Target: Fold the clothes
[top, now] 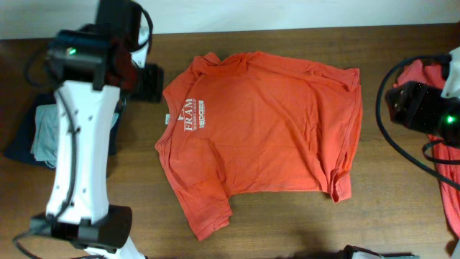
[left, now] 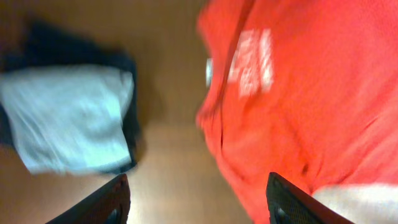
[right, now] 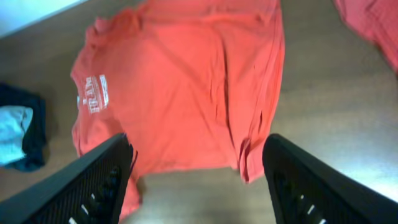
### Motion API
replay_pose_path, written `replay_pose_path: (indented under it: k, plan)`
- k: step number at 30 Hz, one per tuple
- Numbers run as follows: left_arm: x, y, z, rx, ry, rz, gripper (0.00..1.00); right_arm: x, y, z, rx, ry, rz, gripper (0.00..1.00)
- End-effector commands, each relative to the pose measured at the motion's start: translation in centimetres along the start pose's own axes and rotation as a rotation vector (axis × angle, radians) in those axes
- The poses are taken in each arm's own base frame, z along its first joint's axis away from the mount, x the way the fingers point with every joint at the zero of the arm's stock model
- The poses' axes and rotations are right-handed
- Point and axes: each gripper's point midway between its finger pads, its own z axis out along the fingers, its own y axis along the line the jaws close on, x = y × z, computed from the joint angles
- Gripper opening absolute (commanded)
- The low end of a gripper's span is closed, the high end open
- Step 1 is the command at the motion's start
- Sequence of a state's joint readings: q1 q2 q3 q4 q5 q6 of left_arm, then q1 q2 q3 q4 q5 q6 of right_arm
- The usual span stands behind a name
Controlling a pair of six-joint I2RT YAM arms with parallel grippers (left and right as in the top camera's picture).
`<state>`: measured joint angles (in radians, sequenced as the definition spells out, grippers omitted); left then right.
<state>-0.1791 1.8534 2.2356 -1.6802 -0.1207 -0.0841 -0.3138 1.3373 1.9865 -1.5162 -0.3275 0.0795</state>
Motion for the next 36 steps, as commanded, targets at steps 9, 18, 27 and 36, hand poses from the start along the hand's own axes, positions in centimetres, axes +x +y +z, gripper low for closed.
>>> replay_pose_path:
  k: [9, 18, 27, 36]
  plan:
    - [13.8, -2.3, 8.5, 0.214, 0.235, -0.127, 0.80, 3.2, -0.7, 1.1, 0.016, 0.140, 0.051, 0.70]
    - [23.3, -7.1, 17.6, 0.428, 0.379, -0.245, 0.81, 10.4, -4.8, 10.2, 0.062, 0.414, 0.143, 0.70]
    - [23.9, -8.2, 20.6, 0.471, 0.387, -0.301, 0.67, 13.8, -6.4, 13.9, 0.068, 0.473, 0.162, 0.70]
    - [23.7, -8.0, 23.2, 0.428, 0.416, -0.352, 0.46, 13.4, -6.4, 14.1, 0.066, 0.456, 0.157, 0.70]
